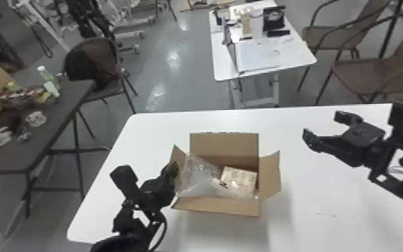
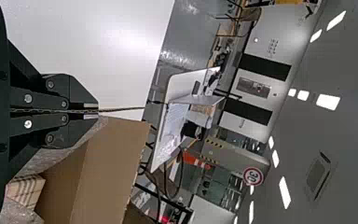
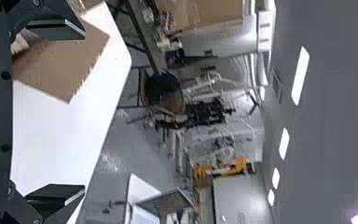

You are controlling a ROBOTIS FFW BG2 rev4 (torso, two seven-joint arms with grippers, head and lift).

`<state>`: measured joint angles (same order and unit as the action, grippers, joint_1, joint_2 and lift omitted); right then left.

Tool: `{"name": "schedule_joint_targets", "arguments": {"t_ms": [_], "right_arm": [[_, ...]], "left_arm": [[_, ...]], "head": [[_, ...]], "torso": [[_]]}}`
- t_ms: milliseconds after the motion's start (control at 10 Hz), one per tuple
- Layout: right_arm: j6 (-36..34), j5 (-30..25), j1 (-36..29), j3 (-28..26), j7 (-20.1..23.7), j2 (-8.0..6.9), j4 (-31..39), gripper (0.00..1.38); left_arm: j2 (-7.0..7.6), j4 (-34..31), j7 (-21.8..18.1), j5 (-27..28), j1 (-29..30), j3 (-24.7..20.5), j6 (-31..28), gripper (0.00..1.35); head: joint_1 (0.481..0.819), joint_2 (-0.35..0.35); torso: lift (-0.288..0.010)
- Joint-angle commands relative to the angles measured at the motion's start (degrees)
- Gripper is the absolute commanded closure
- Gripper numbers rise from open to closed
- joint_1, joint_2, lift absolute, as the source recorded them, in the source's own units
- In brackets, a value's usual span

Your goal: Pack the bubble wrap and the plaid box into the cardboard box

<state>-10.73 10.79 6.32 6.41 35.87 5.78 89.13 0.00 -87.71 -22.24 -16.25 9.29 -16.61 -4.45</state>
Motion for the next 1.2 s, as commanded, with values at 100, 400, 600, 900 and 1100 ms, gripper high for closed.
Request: {"name": "schedule_joint_targets", "arguments": {"t_ms": [100,400,600,900,1100], "right_arm": [[14.8,1.2,-11.9,-7.5,-8.1,-2.35,2.6,0.14],[25.8,3.0,-22.7,-9.0,-25.0,-2.44,3.2,0.14],[26.5,2.6,-26.5,-9.0,-31.4,-2.44,3.3,0.14],[26.5,3.3,-25.7,-8.9,-29.4,-2.27,1.7,0.14],[26.5,3.6,-25.6,-8.8,-29.1,-2.27,1.4,0.14]], "left_arm": [[-0.15,-0.1,0.0,-0.4,0.4,-0.4,0.2,1.19],[-0.15,-0.2,-0.1,-0.6,0.7,-0.6,0.6,1.19],[-0.15,-0.2,0.2,-0.4,0.7,-0.6,0.6,1.19],[-0.15,-0.2,5.9,-1.4,1.4,-1.6,5.6,1.19],[-0.15,-0.2,9.7,-3.6,2.3,-0.6,6.6,1.19]], "head": [[0.695,0.212],[0.695,0.111],[0.695,0.065],[0.695,0.079],[0.695,0.114]], "torso": [[-0.018],[-0.018],[-0.018],[-0.018],[-0.018]]}}
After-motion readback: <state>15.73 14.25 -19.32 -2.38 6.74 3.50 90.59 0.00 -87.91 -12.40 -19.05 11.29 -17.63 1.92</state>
